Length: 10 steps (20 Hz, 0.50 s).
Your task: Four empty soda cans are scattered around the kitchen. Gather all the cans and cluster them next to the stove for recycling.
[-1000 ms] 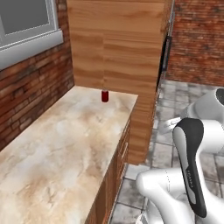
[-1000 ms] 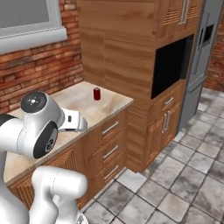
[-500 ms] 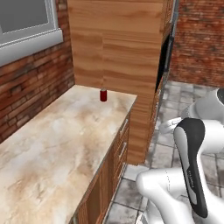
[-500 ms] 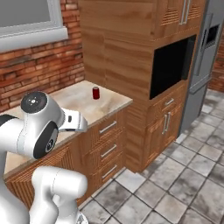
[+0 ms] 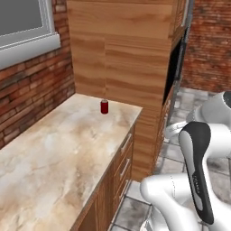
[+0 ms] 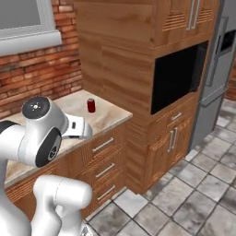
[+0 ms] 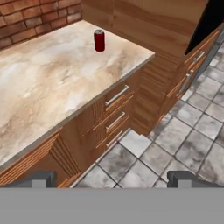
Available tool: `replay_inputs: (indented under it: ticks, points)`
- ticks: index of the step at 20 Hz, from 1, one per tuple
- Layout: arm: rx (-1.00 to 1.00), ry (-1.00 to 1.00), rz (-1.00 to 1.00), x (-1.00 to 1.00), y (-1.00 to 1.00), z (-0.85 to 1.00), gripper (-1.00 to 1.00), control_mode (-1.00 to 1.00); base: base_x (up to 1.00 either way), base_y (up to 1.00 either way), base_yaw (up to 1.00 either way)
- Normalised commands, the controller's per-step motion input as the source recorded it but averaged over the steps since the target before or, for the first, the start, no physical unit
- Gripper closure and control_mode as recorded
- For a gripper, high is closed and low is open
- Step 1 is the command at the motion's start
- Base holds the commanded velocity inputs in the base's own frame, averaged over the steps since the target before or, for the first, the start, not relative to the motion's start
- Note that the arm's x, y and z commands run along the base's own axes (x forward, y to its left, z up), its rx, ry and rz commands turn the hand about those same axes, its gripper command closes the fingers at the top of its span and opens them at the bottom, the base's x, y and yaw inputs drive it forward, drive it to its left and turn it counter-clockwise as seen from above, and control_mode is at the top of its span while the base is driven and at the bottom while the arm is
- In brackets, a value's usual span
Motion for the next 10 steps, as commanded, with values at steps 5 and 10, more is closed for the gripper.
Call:
replay_inputs:
  ticks: [5, 10]
  points:
    - [0.0, 0.0, 0.0, 0.0, 0.0, 0.0, -1.0, 1.0, 0.31, -0.07, 0.22]
    - [0.0, 0.0, 0.0, 0.0, 0.0, 0.0, -1.0, 1.0, 0.14, 0.02, 0.28]
